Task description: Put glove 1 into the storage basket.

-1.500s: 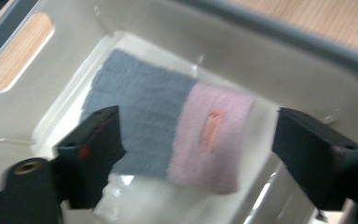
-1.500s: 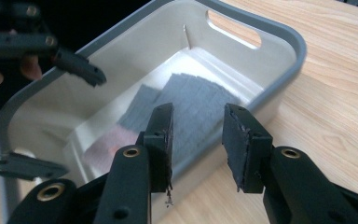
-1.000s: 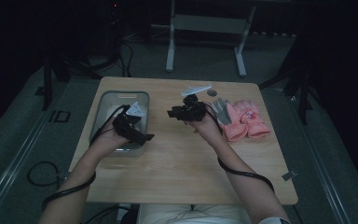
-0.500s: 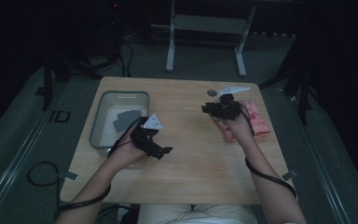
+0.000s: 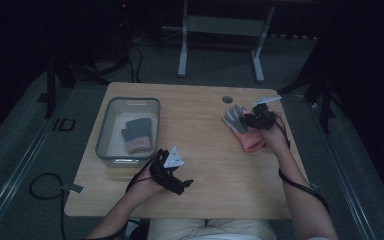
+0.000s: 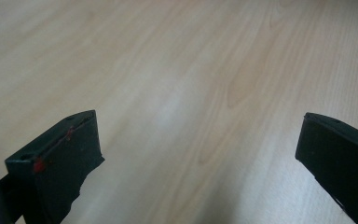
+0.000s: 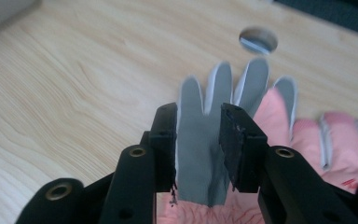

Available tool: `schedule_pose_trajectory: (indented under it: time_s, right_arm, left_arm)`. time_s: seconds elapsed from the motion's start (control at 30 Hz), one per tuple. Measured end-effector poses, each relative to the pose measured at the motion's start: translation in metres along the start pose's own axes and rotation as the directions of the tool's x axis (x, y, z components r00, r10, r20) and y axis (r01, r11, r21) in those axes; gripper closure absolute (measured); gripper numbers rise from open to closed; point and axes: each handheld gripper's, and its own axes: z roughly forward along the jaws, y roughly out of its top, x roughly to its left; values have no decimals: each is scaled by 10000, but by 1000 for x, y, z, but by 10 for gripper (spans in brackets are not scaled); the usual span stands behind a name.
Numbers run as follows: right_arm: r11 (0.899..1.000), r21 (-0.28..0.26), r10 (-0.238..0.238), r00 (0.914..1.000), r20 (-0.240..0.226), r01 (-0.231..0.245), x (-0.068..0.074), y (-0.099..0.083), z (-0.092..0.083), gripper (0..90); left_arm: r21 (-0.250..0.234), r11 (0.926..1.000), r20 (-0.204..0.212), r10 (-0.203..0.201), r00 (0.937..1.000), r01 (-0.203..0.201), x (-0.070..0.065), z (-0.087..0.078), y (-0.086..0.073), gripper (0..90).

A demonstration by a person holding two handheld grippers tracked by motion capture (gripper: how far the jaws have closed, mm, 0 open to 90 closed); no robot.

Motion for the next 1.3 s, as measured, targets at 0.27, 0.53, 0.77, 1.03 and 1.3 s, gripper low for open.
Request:
schedule_pose_trajectory:
  time_s: [0.27, 0.53, 0.77, 1.03, 1.3]
  right_arm:
    - [9963, 857, -113, 9997, 195, 96, -8, -15, 27, 635]
    - [9896, 1412, -275, 9996, 14, 271, -5, -21, 42, 654]
    - [9879, 1550, 5, 9996, 266, -46, -4, -23, 48, 780]
    - [9923, 895, 810, 9951, 575, -859, -1, -22, 38, 877]
    - [9921, -231, 1235, 9923, 118, -1232, 30, -8, 2, 879]
  left_arm:
    - [73, 10000, -340, -39, 9994, 41, -12, 8, -23, 0]
    - [279, 9995, -617, 184, 9979, -167, -17, 10, -36, 0]
    - [356, 9992, -572, 203, 9982, -183, -18, 10, -38, 0]
    - [383, 9990, -527, 239, 9983, -219, -19, 11, -39, 0]
    - [368, 9991, -478, 218, 9986, -200, -19, 10, -40, 0]
